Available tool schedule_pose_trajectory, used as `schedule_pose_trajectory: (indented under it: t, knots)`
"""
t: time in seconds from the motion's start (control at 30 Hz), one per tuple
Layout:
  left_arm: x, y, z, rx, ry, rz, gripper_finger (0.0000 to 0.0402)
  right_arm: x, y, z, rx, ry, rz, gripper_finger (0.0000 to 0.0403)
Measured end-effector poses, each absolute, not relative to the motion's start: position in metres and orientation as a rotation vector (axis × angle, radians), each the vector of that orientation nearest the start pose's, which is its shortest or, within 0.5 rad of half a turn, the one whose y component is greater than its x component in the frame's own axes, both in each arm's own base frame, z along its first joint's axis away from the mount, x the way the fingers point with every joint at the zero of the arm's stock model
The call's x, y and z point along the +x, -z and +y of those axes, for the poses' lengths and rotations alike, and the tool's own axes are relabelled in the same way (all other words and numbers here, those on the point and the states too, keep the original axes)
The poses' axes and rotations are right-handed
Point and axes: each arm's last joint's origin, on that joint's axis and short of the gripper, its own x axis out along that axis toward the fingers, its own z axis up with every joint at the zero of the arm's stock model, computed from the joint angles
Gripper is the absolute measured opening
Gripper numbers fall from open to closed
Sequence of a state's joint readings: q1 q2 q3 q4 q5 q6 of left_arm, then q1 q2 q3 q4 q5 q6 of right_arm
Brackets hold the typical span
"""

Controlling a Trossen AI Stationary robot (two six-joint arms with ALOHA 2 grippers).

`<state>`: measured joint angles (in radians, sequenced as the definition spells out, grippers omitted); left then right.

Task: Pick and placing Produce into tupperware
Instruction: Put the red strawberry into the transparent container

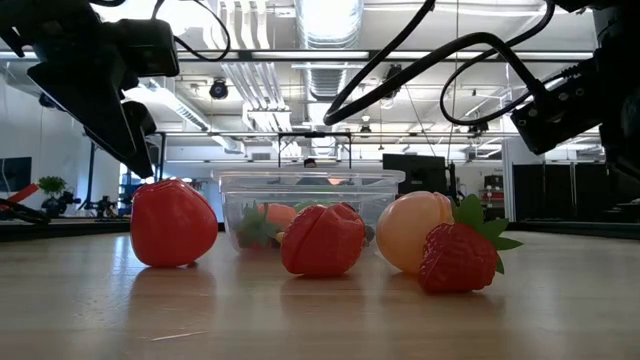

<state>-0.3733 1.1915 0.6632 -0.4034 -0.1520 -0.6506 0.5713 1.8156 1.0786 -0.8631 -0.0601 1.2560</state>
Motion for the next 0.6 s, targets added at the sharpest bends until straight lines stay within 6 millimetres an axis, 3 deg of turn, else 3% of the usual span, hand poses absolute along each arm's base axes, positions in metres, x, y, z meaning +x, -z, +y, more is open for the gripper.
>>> schedule_pose_trajectory:
  t: [0.2,0.37,0.6]
  knots:
    - [0.208,-0.200,-0.077,-0.362,-0.093,0.924,0.0255,0.254,-0.146,0.165,0.560,0.526,1.567,0.0157]
    - [0.208,-0.200,-0.077,-0.361,-0.090,0.925,0.0255,0.257,-0.160,0.164,0.556,0.528,1.555,0.0157]
    - [0.208,-0.200,-0.077,-0.361,-0.089,0.926,0.0255,0.279,-0.184,0.148,0.544,0.486,1.462,0.0148]
